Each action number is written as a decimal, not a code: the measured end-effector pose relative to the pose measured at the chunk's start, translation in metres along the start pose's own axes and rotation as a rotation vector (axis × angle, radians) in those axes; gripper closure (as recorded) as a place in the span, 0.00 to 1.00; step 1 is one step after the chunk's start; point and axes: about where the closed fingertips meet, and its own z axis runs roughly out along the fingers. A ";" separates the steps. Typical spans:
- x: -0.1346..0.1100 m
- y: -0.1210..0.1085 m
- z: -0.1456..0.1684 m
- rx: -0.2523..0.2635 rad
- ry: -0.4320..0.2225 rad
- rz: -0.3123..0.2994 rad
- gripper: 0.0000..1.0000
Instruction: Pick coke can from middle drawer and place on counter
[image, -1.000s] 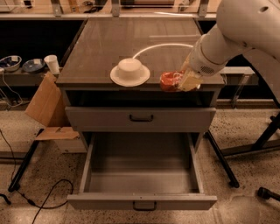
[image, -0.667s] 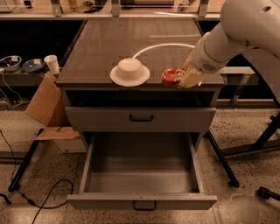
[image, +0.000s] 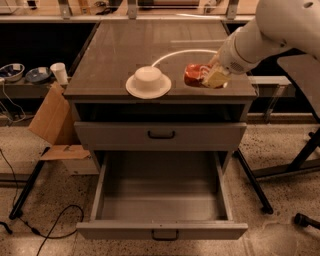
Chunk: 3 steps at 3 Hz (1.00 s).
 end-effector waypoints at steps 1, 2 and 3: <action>-0.008 -0.014 0.011 0.006 -0.026 0.029 1.00; -0.010 -0.020 0.029 -0.014 -0.041 0.055 1.00; -0.002 -0.022 0.049 -0.048 -0.047 0.100 0.97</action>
Offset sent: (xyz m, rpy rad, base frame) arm 0.0556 0.0110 -0.0172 0.1075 0.0353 -0.0279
